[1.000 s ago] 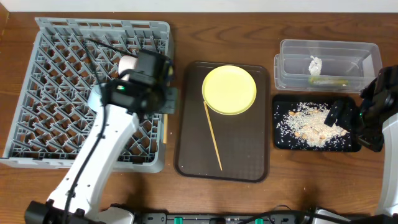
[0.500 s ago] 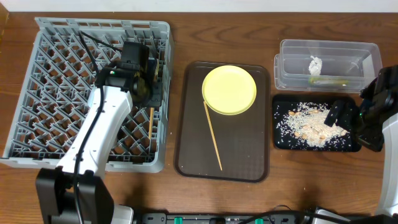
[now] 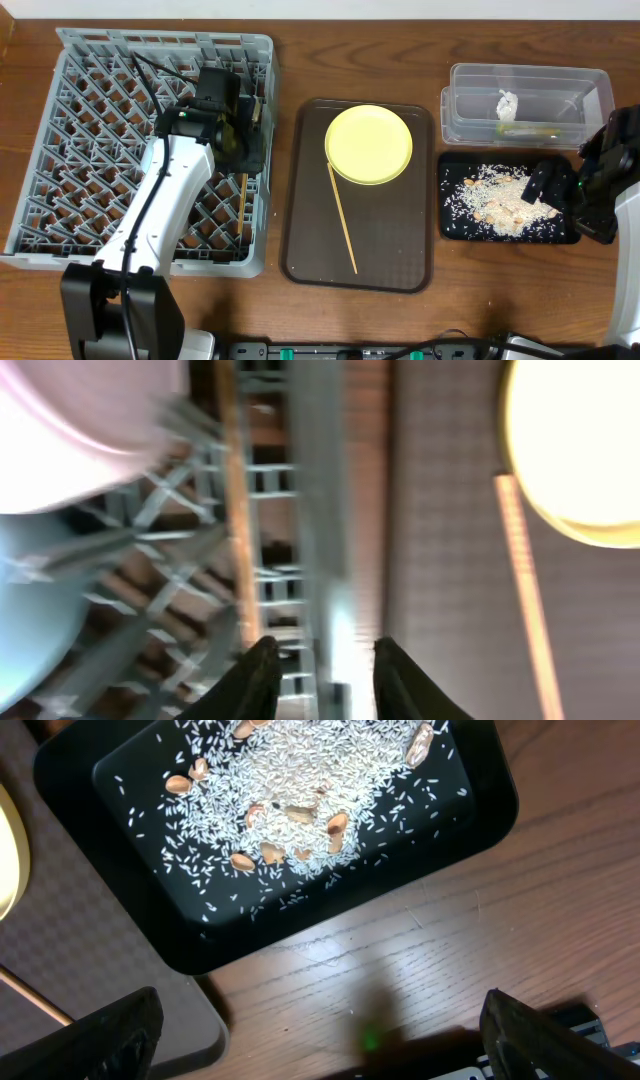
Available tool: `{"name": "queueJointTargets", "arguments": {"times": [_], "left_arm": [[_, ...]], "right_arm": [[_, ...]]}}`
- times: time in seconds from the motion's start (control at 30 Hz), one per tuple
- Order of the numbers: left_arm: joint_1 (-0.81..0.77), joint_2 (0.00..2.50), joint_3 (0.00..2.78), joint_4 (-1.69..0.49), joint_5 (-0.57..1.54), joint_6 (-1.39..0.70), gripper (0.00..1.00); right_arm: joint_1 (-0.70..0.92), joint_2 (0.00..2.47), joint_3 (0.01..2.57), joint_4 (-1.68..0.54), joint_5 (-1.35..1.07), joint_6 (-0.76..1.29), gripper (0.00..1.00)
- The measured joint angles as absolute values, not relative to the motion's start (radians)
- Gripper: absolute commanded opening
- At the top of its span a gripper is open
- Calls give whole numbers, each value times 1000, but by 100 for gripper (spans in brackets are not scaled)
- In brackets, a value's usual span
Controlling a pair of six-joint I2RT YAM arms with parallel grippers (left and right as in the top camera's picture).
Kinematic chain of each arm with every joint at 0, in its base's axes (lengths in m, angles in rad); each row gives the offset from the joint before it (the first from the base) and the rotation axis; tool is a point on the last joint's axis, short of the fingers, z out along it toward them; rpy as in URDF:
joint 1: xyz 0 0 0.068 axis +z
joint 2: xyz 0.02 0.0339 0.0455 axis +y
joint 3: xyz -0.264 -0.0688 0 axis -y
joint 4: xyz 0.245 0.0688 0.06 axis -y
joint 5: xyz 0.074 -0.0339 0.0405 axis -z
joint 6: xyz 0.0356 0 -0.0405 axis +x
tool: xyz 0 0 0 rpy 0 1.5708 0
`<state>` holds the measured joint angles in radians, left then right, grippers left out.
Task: Sort waste into correct bins and load items into the dishwasher
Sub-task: 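Return the left gripper to the tray and grasp the remaining chopstick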
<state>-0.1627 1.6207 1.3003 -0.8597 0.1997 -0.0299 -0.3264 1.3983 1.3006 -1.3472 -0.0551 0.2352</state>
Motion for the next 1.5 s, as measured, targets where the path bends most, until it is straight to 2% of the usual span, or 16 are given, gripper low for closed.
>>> {"name": "queueJointTargets", "arguments": {"times": [0.23,0.43,0.67,0.9,1.03,1.2,1.3,1.4,1.5], "left_arm": [[-310,1612,1282,-836,276,-261,42],[-479,1653,1266,-813,178,-450,46],[-618,1805,1265,-726,117,-535,46],[-669,1936,1264,-704,104,-564,46],[-669,1966,1266,-706,97,-576,38],[-668,1968,1266,-716,84,-579,23],[-668,1968,1266,-730,81,-580,19],[-668,1969,1266,-738,79,-577,8],[-668,1969,1266,-738,78,-579,8]], "right_arm": [[-326,1398,1301,-1348,-55,235,99],[-326,1398,1301,-1349,-55,235,99],[-326,1398,1301,-1349,-55,235,99],[-326,1398,1301,-1349,-55,235,99],[-326,1398,1301,-1348,-55,235,99],[-326,1398,1301,-1349,-55,235,99],[-326,1398,1301,-1349,-55,235,99],[-326,1398,1301,-1349,-55,235,99],[-326,1398,1301,-1349,-55,235,99]]}}
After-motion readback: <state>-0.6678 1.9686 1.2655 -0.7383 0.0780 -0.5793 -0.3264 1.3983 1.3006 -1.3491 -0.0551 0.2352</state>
